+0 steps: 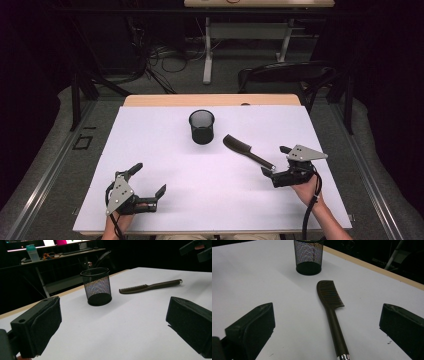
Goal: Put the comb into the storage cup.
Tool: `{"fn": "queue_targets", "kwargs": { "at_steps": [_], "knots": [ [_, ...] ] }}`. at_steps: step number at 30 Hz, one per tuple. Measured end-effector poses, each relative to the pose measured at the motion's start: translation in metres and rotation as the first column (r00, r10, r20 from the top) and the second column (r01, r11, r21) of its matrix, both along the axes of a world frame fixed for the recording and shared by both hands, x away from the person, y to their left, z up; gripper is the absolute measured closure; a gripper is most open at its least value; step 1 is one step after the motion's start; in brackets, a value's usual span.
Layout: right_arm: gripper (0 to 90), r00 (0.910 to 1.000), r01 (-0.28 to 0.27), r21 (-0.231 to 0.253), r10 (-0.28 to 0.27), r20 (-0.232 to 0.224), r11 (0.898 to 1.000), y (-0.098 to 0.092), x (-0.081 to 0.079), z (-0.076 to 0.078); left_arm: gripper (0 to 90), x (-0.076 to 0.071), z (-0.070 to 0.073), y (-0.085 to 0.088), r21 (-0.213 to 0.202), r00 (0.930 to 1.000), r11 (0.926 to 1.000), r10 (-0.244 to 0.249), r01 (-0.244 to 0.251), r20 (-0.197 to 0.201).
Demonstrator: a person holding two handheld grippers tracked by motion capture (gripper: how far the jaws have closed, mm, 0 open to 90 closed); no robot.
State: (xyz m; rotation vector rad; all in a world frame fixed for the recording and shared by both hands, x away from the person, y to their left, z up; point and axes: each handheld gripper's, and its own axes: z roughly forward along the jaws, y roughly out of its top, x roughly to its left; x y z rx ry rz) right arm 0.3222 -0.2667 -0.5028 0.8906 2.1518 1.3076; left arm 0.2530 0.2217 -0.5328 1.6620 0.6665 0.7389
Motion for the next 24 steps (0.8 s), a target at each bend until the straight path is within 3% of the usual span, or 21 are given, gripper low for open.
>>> {"fn": "queue_targets", "kwargs": {
  "at_steps": [24],
  "knots": [
    [0.0, 0.9989, 0.024, -0.027, -0.025, -0.039, 0.999, 0.001, 0.032, -0.003, 0.0, 0.001, 0.0, -0.001, 0.003, 1.0, 1.0, -0.001, 0.001, -0.003]
  ]
}}
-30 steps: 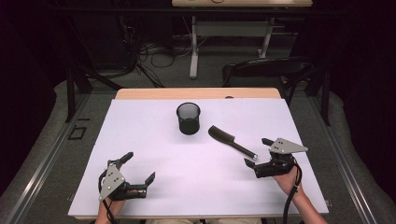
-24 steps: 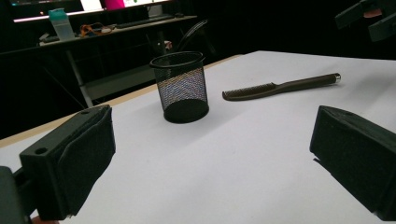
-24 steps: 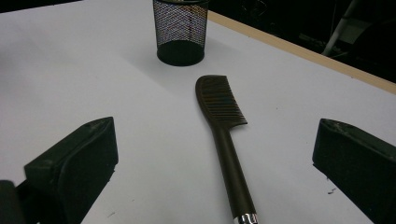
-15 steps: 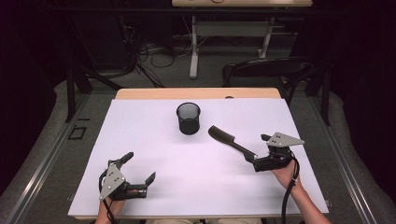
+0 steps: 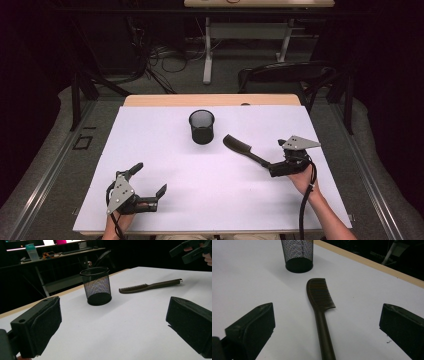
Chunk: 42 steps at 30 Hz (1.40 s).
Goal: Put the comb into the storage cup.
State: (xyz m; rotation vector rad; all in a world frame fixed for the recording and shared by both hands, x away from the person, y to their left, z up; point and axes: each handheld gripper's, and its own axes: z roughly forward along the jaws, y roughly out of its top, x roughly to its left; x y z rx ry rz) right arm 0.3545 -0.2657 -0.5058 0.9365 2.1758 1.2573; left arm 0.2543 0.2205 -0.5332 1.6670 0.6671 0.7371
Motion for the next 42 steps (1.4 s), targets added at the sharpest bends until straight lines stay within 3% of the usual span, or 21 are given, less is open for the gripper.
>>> {"fn": "queue_targets", "kwargs": {
  "at_steps": [22, 25, 26, 28, 32, 34, 35, 36, 42],
  "knots": [
    [0.4, 0.9985, 0.022, -0.02, -0.023, -0.049, 1.0, 0.002, 0.023, -0.005, 0.0, 0.001, 0.0, 0.0, 0.001, 1.0, 1.0, 0.006, -0.006, 0.0],
    [7.3, 0.9983, 0.012, -0.022, -0.014, -0.058, 1.0, 0.0, 0.024, -0.006, 0.0, 0.001, 0.0, 0.0, 0.0, 1.0, 1.0, 0.006, -0.006, 0.0],
    [14.7, 0.998, 0.017, -0.024, -0.019, -0.06, 1.0, -0.001, 0.023, -0.006, 0.0, 0.001, 0.0, 0.0, 0.0, 1.0, 1.0, 0.005, -0.005, 0.0],
    [15.0, 0.998, 0.018, -0.028, -0.019, -0.061, 0.999, -0.001, 0.023, -0.006, 0.0, 0.001, 0.0, 0.0, 0.002, 1.0, 1.0, 0.005, -0.005, -0.001],
    [23.9, 0.9975, 0.028, -0.038, -0.031, -0.064, 0.999, -0.001, 0.022, -0.006, 0.0, 0.0, 0.0, 0.001, 0.001, 1.0, 1.0, 0.006, -0.006, 0.002],
    [32.7, 0.9972, 0.032, -0.049, -0.035, -0.066, 0.998, -0.001, 0.021, -0.005, 0.0, 0.0, 0.0, 0.001, 0.001, 1.0, 1.0, 0.006, -0.006, 0.002],
    [43.2, 0.9959, 0.052, -0.062, -0.056, -0.071, 0.997, -0.002, 0.02, -0.005, 0.0, 0.0, 0.0, 0.001, 0.001, 1.0, 1.0, 0.006, -0.006, 0.002],
    [43.2, 0.9959, 0.052, -0.062, -0.056, -0.071, 0.997, -0.002, 0.02, -0.005, 0.0, 0.0, 0.0, 0.001, 0.003, 1.0, 1.0, 0.006, -0.006, 0.0],
    [66.9, 0.994, 0.048, -0.083, -0.056, -0.094, 0.995, -0.006, 0.018, -0.008, 0.0, 0.0, 0.0, 0.001, 0.005, 1.0, 1.0, 0.005, -0.005, -0.001]
  ]
}}
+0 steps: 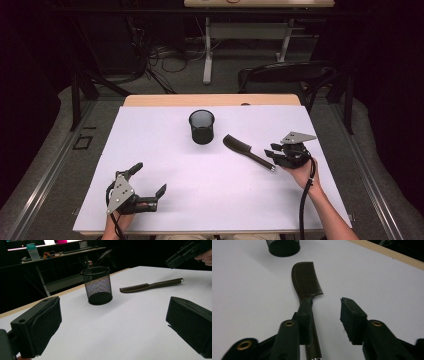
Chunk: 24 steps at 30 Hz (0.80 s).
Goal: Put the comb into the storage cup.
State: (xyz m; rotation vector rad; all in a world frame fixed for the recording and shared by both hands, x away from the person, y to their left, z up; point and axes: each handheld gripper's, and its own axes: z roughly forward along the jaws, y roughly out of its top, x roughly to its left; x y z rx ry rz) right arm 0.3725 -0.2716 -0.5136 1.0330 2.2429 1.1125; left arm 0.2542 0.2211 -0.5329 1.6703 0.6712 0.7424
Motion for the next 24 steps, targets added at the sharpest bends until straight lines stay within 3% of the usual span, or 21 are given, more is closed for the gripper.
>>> {"fn": "queue_targets", "kwargs": {
  "at_steps": [4, 8, 11, 15, 24],
  "knots": [
    [80.5, 0.9998, 0.004, -0.063, -0.006, -0.021, 0.998, 0.001, 0.0, -0.006, 0.0, 0.0, 0.0, 0.0, 0.002, 1.0, 1.0, 0.002, -0.002, 0.0],
    [89.3, 0.9996, 0.013, -0.092, -0.016, -0.025, 0.996, 0.001, 0.0, -0.008, 0.0, 0.0, 0.0, 0.0, 0.002, 1.0, 1.0, 0.0, 0.0, -0.003],
    [90.0, 0.9994, 0.016, -0.103, -0.019, -0.029, 0.995, 0.001, 0.001, -0.01, 0.0, 0.0, 0.0, -0.001, 0.003, 1.0, 1.0, 0.001, -0.001, -0.002],
    [90.0, 0.9982, 0.016, -0.152, -0.024, -0.055, 0.988, 0.003, 0.0, -0.015, 0.0, 0.0, 0.0, 0.0, 0.002, 1.0, 1.0, 0.005, -0.005, -0.001],
    [90.0, 0.994, 0.021, -0.192, -0.041, -0.101, 0.981, 0.005, 0.001, -0.02, 0.0, 0.0, 0.0, 0.0, 0.005, 1.0, 1.0, 0.004, -0.004, -0.002]
  ]
}}
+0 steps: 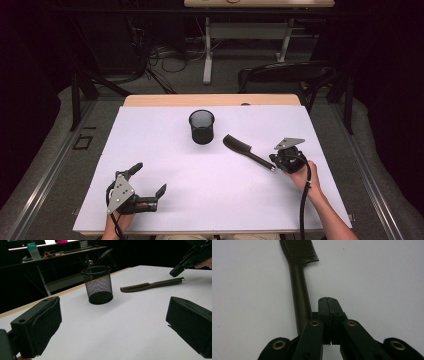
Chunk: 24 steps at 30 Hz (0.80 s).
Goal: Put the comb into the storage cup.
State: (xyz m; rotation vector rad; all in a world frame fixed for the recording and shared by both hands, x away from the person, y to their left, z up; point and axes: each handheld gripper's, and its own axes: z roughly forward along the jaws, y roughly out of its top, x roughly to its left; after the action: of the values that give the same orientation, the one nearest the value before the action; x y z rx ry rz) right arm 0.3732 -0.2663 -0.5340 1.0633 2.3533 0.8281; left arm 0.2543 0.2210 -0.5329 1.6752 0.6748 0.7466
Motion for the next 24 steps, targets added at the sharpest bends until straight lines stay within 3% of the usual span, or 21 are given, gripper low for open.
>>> {"fn": "queue_targets", "kwargs": {
  "at_steps": [24],
  "knots": [
    [90.0, 0.9985, 0.02, -0.029, -0.022, -0.05, 0.999, 0.0027, -0.0023, -0.0031, 0.0, 0.0, -0.0001, -0.0005, 0.002, 1.0, 1.0, 0.001, -0.001, -0.002]
  ]
}}
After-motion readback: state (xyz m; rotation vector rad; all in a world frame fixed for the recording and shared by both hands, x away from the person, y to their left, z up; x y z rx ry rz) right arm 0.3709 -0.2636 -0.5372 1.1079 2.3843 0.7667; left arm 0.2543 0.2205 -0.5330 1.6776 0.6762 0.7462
